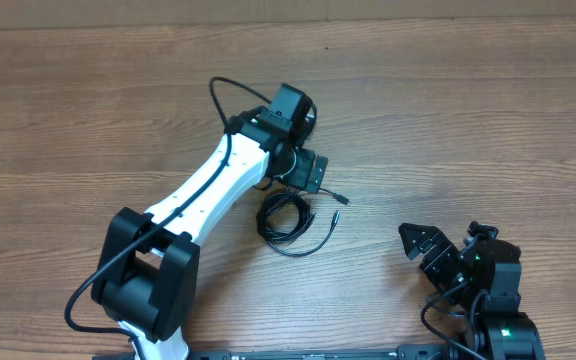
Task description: Untangle cables
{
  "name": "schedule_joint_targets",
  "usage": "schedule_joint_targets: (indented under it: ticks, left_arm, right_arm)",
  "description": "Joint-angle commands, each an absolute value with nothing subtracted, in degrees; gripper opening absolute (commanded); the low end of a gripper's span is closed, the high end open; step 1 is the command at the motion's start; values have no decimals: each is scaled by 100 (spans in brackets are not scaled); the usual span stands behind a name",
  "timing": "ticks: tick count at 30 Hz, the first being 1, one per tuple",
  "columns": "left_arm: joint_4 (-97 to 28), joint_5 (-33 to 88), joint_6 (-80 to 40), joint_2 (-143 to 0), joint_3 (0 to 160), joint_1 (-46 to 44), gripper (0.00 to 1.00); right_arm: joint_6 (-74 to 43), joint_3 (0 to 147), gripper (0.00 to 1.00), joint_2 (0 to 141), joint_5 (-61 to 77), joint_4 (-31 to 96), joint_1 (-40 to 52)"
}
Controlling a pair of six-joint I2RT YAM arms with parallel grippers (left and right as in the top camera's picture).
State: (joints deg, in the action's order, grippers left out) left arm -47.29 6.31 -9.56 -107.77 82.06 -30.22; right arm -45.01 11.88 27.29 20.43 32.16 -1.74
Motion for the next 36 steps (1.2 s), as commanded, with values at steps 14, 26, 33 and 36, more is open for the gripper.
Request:
schedule_joint_targets:
  ticks: [14,26,33,36]
  left_arm:
    - [-4906,598,797,-11297,8169,-3122,90]
    - [-4482,552,878,-11937,8169,-3116,98]
    - [-4062,554,489,-11970,8169,-3116,82]
    - [-4045,554,486,-11970,8169,-3116,72]
  right_arm:
    - [-4493,1282,100,2731,1758,3221,-156]
    - [-4491,1282,100,2731,1500,3223,-156]
    - [-4491,1282,100,2762,1498,3223,-156]
    - [-4491,1282,100,2810,1500,3227,-156]
